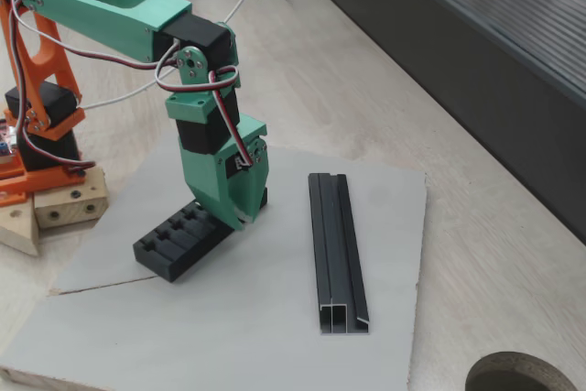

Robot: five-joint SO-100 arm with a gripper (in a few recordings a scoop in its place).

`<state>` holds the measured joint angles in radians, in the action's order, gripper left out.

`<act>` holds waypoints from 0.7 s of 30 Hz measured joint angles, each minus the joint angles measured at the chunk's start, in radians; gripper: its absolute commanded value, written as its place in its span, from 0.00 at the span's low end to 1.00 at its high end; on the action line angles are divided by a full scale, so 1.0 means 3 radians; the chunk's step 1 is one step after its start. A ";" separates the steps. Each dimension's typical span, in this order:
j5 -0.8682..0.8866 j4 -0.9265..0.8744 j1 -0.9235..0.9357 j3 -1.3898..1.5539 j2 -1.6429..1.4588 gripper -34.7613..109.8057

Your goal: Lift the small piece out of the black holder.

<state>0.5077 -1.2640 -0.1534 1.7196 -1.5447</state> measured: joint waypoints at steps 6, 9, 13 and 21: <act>0.0015 0.0000 0.0036 0.0000 -0.0169 0.27; 0.0015 0.0000 0.0036 0.0000 -0.0169 0.27; 0.0015 0.0000 0.0036 0.0000 -0.0169 0.27; 0.0015 0.0000 0.0036 0.0000 -0.0445 0.27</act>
<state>0.5123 -1.2640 -0.1427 1.7196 -1.6782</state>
